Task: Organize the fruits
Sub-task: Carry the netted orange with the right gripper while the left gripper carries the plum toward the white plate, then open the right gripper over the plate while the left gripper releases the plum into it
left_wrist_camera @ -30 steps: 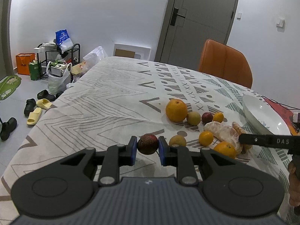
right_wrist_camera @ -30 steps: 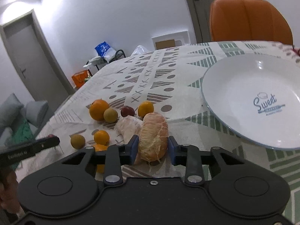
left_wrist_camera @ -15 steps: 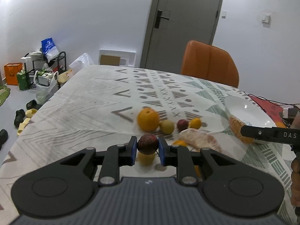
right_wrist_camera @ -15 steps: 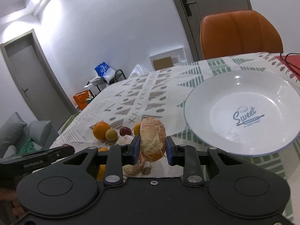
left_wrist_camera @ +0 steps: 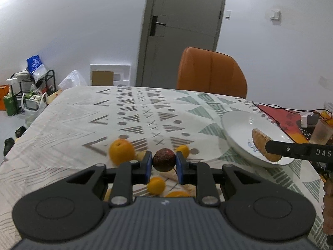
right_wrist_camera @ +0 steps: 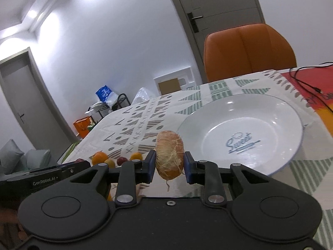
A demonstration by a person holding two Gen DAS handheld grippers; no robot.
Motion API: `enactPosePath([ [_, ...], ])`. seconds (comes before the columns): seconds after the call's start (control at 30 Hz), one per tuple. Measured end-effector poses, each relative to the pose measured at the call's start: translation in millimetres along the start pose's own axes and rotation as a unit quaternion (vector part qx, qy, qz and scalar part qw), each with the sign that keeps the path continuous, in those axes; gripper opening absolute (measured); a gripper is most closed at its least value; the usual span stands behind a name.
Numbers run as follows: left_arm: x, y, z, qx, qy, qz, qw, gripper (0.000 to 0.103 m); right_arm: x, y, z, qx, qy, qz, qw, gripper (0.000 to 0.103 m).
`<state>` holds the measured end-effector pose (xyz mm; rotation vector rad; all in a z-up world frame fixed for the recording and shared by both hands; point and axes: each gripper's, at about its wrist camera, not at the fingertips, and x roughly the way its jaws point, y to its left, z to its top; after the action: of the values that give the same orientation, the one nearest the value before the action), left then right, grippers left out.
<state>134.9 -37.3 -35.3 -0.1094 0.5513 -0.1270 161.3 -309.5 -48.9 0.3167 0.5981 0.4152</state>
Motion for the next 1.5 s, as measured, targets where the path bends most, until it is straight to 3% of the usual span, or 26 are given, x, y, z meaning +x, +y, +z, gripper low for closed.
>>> enactPosePath([
  [0.73, 27, -64, 13, 0.043, 0.003, -0.046, 0.998, 0.022, -17, -61, 2, 0.047, -0.03, -0.048, 0.997, 0.026],
  [0.97, 39, -81, 19, 0.052, 0.005, -0.055, 0.9971, 0.022, -21, -64, 1, 0.038, -0.031, -0.066, 0.997, 0.036],
  [1.5, 65, -122, 30, 0.069, 0.009, -0.095, 0.9931, 0.023, -41, -71, -7, 0.05, -0.037, -0.067, 0.996, 0.037],
])
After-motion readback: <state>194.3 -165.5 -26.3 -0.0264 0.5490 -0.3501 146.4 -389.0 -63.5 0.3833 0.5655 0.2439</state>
